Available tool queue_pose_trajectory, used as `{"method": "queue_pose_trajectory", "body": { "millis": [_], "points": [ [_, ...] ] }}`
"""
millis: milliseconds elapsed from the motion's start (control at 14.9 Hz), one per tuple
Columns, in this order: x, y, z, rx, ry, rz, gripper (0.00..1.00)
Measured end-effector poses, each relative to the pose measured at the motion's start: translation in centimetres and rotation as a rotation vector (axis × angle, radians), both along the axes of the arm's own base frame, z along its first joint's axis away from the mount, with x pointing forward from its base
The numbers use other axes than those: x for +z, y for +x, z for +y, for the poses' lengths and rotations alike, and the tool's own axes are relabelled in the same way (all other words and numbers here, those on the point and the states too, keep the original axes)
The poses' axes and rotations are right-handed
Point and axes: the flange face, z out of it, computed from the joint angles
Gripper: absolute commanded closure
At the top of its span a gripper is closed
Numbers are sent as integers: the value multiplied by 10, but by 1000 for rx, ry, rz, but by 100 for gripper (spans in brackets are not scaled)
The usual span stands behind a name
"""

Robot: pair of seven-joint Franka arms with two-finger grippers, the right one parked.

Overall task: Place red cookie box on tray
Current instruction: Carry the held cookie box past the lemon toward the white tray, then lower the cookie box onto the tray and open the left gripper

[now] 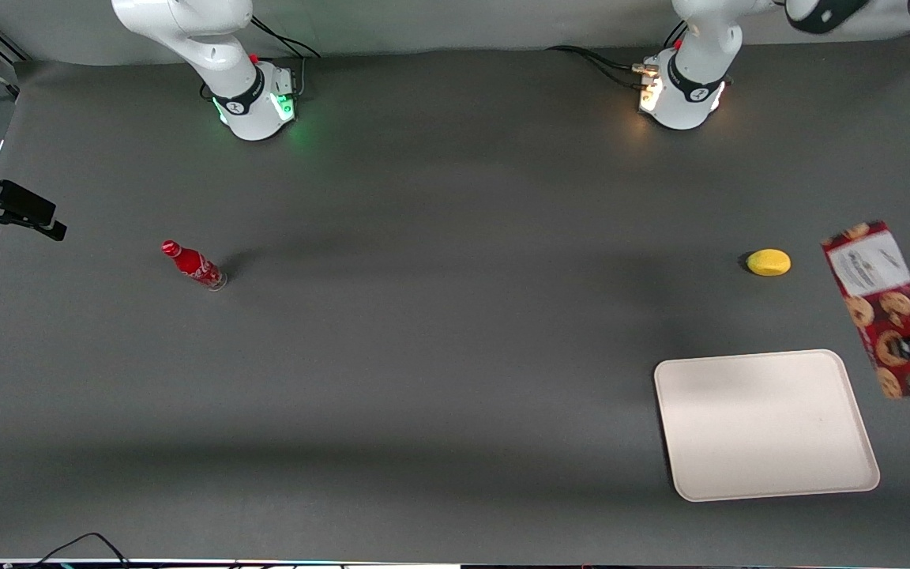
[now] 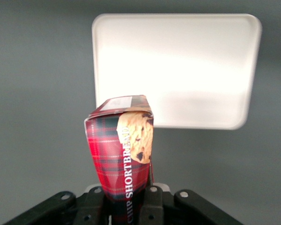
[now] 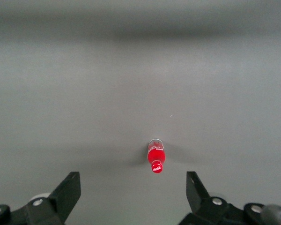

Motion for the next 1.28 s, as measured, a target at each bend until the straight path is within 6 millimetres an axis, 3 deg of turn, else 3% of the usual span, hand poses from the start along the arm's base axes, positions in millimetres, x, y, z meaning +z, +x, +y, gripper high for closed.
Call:
{"method": "queue_pose_trajectory", "body": {
  "millis": [135,269,538,875,942,1010,1279],
  "points": [
    [-45,16,29,-46,1,-14,100],
    [-91,31,41,-73,13,-28,100],
    [-164,50,46,-125,22,-60,100],
    [-235,66,56,-144,43,-142,100],
    [-244,67,57,-146,44,-149,83],
    [-251,68,59,-147,46,-155,1],
    [-255,67,67,-166,47,-160,0]
  ]
}}
